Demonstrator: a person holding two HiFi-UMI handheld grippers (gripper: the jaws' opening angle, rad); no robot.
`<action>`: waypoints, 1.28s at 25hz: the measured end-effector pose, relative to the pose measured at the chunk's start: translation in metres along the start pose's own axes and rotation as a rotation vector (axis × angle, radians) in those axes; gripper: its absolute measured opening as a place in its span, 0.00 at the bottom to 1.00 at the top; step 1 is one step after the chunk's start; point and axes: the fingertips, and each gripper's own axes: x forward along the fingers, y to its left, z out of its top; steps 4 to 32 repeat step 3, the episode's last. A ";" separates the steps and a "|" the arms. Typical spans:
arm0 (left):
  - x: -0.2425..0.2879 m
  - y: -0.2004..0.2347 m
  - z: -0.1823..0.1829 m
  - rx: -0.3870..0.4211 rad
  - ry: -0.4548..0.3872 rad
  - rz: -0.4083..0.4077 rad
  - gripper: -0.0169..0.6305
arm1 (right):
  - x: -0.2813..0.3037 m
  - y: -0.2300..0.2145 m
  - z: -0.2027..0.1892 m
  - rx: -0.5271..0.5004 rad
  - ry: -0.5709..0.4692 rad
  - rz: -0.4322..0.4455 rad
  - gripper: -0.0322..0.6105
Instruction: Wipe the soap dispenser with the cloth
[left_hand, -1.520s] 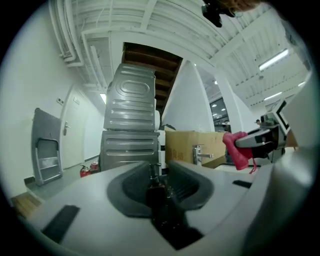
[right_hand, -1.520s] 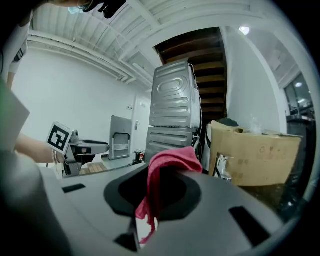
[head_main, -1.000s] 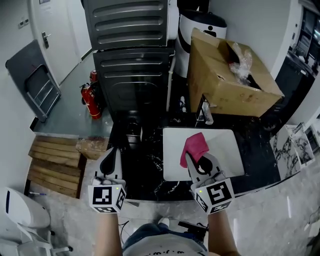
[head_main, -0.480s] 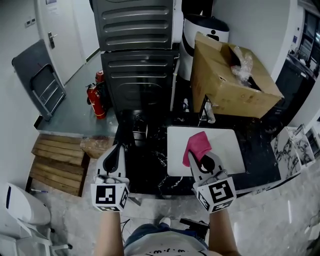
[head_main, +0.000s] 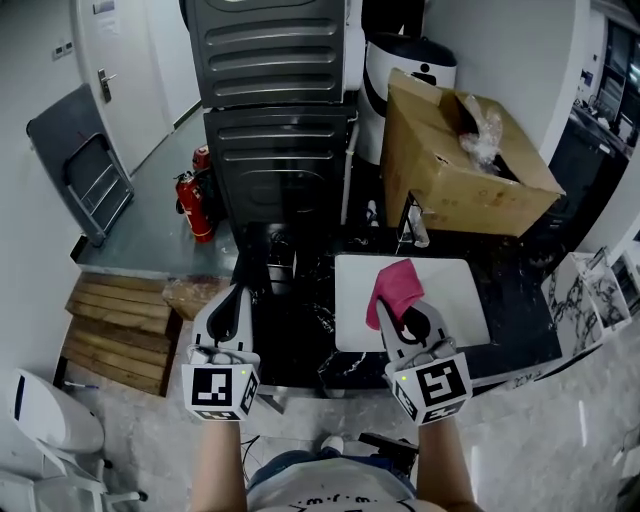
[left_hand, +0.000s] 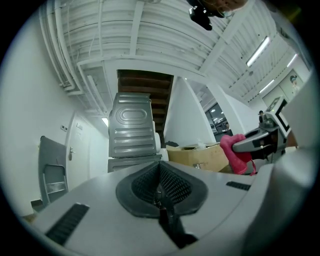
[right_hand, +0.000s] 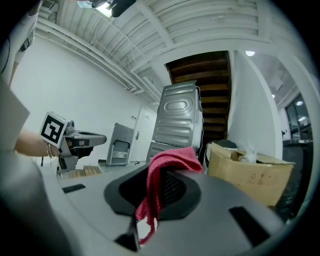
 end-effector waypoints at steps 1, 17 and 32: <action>0.000 0.000 0.001 0.000 -0.004 -0.001 0.05 | 0.000 0.000 0.000 -0.003 0.000 -0.001 0.12; 0.000 -0.001 0.002 0.001 -0.011 -0.004 0.05 | 0.000 0.000 0.000 -0.007 0.002 -0.003 0.12; 0.000 -0.001 0.002 0.001 -0.011 -0.004 0.05 | 0.000 0.000 0.000 -0.007 0.002 -0.003 0.12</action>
